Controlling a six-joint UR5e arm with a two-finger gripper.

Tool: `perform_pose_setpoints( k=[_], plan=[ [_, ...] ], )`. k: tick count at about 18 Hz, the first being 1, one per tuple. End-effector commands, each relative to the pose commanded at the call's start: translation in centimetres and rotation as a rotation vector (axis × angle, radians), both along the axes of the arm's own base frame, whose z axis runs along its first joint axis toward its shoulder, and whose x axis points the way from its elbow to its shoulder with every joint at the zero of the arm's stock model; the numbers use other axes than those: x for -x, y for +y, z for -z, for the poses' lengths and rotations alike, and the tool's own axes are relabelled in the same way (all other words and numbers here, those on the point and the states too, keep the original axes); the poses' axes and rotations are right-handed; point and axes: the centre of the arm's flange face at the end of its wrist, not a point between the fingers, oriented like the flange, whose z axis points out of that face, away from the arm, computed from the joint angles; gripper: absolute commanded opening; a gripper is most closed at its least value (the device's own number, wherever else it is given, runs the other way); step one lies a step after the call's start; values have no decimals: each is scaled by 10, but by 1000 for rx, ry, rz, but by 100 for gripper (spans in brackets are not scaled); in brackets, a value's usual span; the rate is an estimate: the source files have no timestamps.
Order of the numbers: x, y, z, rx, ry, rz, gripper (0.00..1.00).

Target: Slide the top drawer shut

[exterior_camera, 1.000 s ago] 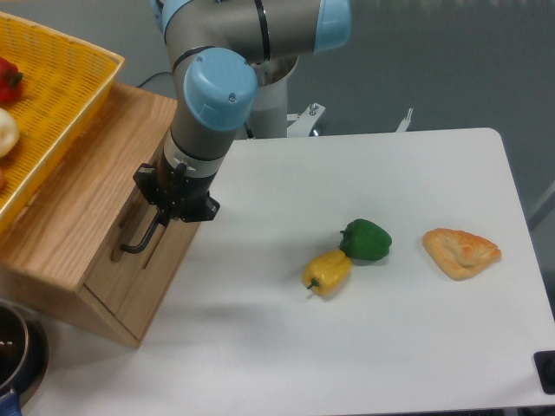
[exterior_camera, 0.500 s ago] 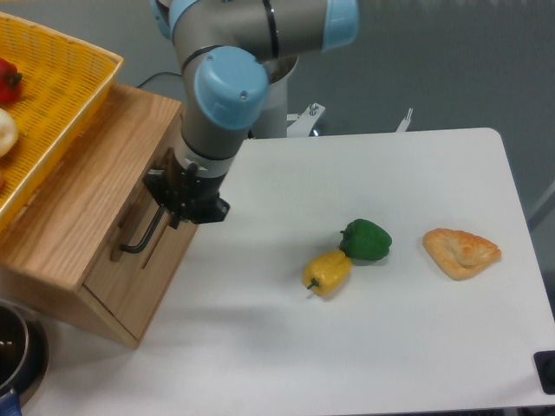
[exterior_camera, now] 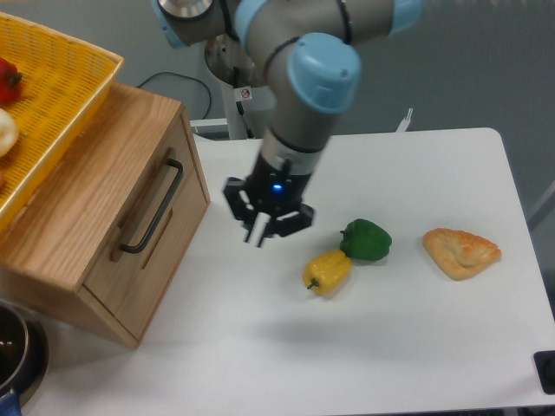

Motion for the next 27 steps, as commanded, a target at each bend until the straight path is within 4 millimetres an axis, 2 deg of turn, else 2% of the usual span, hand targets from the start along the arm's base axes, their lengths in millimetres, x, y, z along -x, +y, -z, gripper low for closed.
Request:
perform_pose_setpoints(
  k=[2,4,7,8,10,11,13,14,15,18,21,23,25,27],
  plan=[
    [24,-11,18,72,67,21,45],
    [47,-26,31,87,74,29,46],
    [74,-39,53,86,94,106,53],
    [83,-42,58,87,103,123,61],
    [101,-46,74,116,114,188,68],
    [107,-46,83,142,123,230,79],
    [119,-48,97,182,146,290,88],
    [122,-48,102,190,149,302,95],
    [127,-51,103,188,157,306,100],
    [133,-58,102,186,176,365,100],
    [159,-96,101,187,196,454,100],
    [163,-102,103,202,209,529,100],
    [164,-106,116,240,189,522,100],
    [167,-106,117,243,189,519,100]
  ],
)
